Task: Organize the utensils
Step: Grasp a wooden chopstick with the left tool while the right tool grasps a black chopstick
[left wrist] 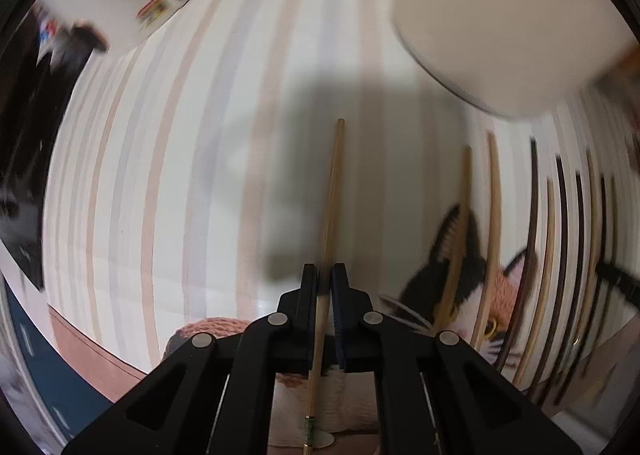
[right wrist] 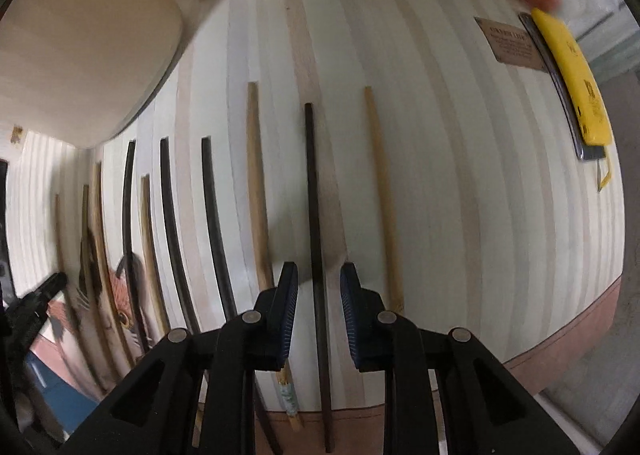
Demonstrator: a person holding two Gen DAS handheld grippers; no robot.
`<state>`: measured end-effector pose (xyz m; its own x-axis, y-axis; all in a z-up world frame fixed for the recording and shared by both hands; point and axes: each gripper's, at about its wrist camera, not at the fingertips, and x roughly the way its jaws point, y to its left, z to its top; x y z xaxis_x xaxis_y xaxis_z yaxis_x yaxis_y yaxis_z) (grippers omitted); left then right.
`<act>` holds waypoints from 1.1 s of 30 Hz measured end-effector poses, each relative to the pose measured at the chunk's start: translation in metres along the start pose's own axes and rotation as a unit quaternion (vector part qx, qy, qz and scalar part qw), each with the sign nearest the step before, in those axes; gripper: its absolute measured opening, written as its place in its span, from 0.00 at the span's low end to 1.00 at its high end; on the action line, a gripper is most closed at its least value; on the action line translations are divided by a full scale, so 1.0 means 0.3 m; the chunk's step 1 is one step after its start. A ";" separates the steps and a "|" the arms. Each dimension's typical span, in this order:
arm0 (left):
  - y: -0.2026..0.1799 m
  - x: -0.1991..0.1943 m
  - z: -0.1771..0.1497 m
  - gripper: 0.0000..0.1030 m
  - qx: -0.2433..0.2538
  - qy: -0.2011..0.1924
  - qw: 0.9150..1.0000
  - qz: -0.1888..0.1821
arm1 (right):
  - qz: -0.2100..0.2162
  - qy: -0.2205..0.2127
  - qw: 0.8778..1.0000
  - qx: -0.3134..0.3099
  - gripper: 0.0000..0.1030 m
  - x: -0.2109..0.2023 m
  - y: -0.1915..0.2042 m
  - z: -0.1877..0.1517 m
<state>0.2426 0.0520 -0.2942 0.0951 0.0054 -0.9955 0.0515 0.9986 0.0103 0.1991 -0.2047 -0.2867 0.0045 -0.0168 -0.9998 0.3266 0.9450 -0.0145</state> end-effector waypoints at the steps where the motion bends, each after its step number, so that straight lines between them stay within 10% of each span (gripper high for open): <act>1: 0.027 -0.009 0.004 0.05 -0.013 0.006 1.000 -0.011 | -0.009 -0.003 1.000 -0.002 0.10 0.000 0.006 -0.006; 8: 0.158 -0.038 -0.015 0.08 -0.034 0.032 0.997 -0.065 | -0.020 0.029 0.999 -0.014 0.06 0.008 0.034 -0.108; 15: 0.087 -0.081 0.014 0.23 0.035 0.032 0.998 -0.039 | -0.042 0.053 0.998 -0.016 0.07 0.024 0.098 -0.120; 22: 0.032 -0.088 -0.002 0.05 0.048 0.015 0.999 -0.012 | -0.055 0.082 0.995 -0.017 0.08 0.027 0.150 -0.048; 33: -0.004 -0.102 -0.055 0.04 0.027 -0.006 1.000 0.004 | -0.046 0.033 0.998 0.002 0.05 -0.024 0.162 -0.100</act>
<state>0.2233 0.0515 -0.2654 0.1078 0.0123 -0.9941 0.1052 0.9942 0.0237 0.1865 -0.1488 -0.2804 -0.0879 -0.0821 -0.9927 0.3268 0.9391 -0.1066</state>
